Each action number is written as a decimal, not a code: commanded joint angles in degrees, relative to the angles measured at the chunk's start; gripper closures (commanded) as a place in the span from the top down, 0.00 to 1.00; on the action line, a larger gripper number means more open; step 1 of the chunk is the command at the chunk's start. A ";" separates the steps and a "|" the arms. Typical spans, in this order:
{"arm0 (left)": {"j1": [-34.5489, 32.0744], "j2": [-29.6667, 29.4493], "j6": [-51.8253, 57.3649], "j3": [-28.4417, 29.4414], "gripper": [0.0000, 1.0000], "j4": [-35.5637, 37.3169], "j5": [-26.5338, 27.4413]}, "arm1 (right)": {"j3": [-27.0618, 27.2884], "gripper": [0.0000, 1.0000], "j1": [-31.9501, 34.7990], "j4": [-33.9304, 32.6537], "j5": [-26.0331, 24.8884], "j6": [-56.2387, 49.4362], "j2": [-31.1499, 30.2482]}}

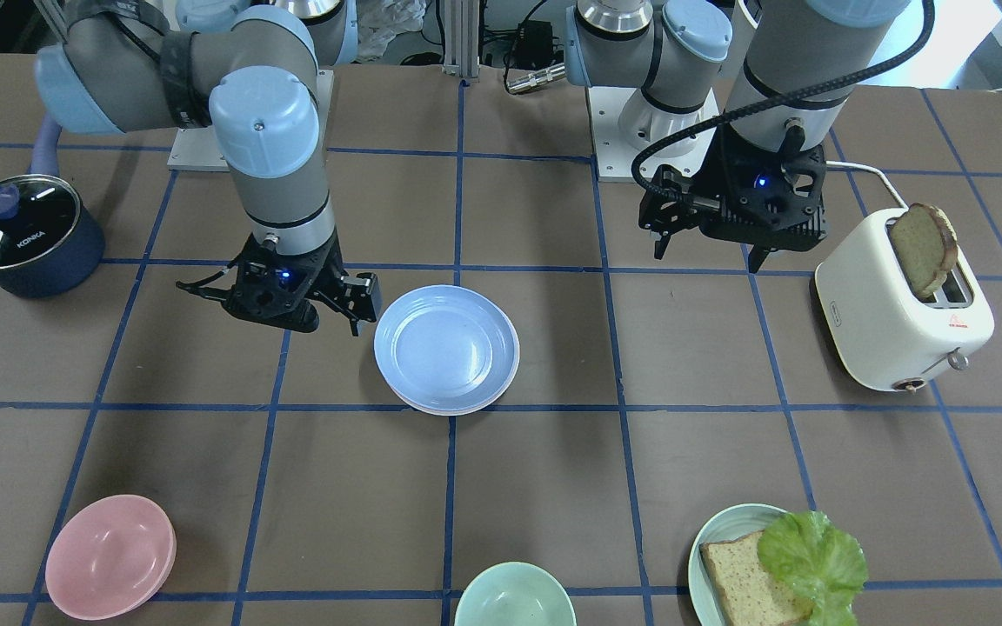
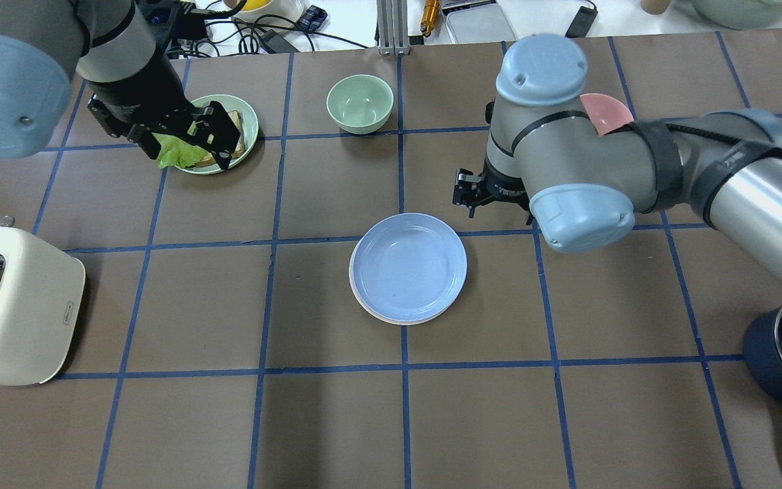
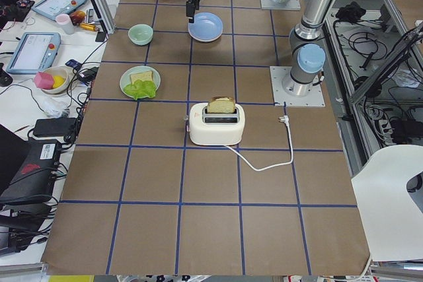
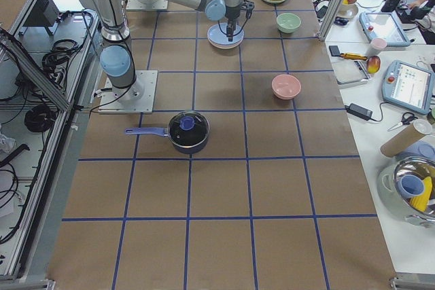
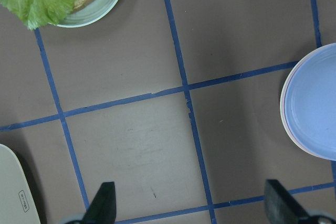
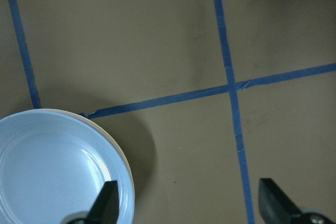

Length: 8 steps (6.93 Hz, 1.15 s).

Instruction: Stack three plates with pink and blue

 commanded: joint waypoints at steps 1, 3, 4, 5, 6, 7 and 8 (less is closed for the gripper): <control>0.39 1.53 -0.22 -0.21 1.00 -0.44 -0.19 | -10.45 1.00 -5.73 13.21 -0.22 -11.27 -0.31; 0.66 1.88 -0.75 -0.21 1.00 -0.09 -0.28 | -11.98 1.00 -8.57 19.22 3.62 -16.77 -4.41; 0.74 2.15 -0.84 -0.21 1.00 0.08 -0.28 | -12.59 1.00 -8.22 19.15 7.31 -16.69 -6.27; 1.61 2.15 -0.66 -0.21 1.00 0.17 -0.28 | -12.60 1.00 -8.22 19.06 6.56 -16.34 -7.25; 3.19 2.15 -0.40 -0.21 1.00 0.08 -0.54 | -12.08 1.00 -8.83 19.15 5.95 -17.38 -8.12; 3.90 2.24 -0.14 -0.30 1.00 -0.09 -1.58 | -11.81 1.00 -8.49 19.06 5.59 -16.96 -8.39; 3.91 2.41 -0.13 -0.30 1.00 -0.18 -1.42 | -11.72 1.00 -8.48 18.63 5.50 -17.13 -8.57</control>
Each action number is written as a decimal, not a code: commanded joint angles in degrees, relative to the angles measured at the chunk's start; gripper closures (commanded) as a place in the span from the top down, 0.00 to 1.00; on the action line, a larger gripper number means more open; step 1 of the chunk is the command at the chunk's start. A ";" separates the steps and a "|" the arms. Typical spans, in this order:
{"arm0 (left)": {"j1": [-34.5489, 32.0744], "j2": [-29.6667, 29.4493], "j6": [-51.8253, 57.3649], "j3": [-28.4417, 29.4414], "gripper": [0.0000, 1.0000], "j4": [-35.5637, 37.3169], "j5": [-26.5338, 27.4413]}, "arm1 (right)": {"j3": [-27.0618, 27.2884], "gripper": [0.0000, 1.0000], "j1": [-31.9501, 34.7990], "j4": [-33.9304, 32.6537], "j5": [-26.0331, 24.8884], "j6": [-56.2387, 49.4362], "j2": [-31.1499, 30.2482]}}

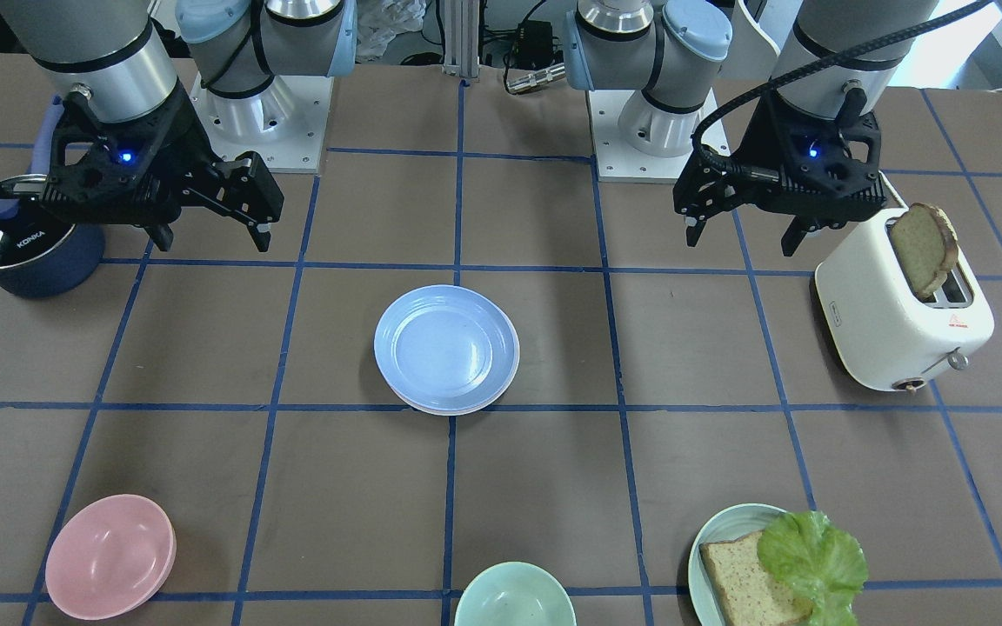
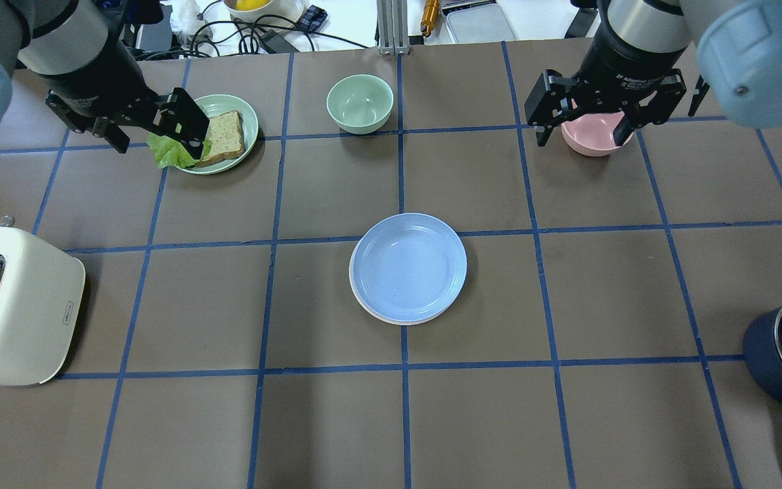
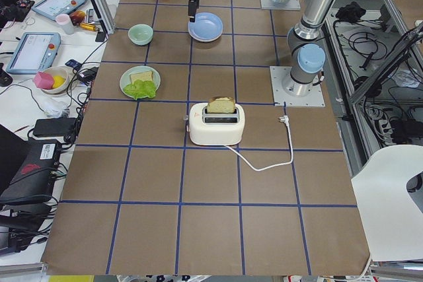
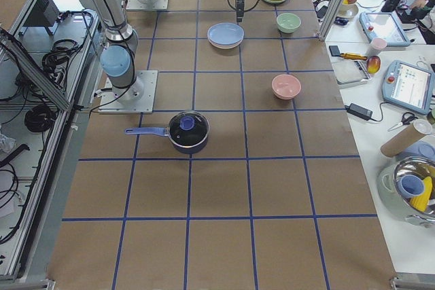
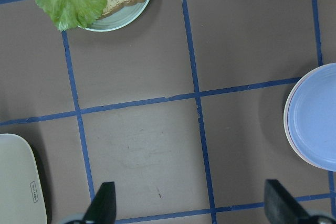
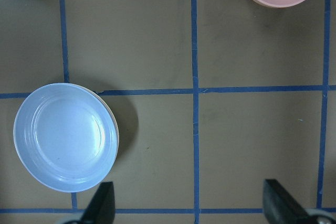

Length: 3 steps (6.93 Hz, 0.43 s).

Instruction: Stack three plates with pink and blue

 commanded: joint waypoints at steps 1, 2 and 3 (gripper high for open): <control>0.47 0.42 0.19 -0.11 1.00 -0.38 -0.03 | 0.10 1.00 0.04 -0.42 -0.21 -0.28 -0.35; 0.38 0.68 0.19 -0.46 1.00 -0.38 0.50 | 0.01 1.00 -0.22 -0.34 -0.12 -1.06 -0.35; 0.04 0.86 0.19 -0.47 1.00 -0.30 0.42 | -0.25 1.00 0.04 0.01 -0.73 -2.55 -0.43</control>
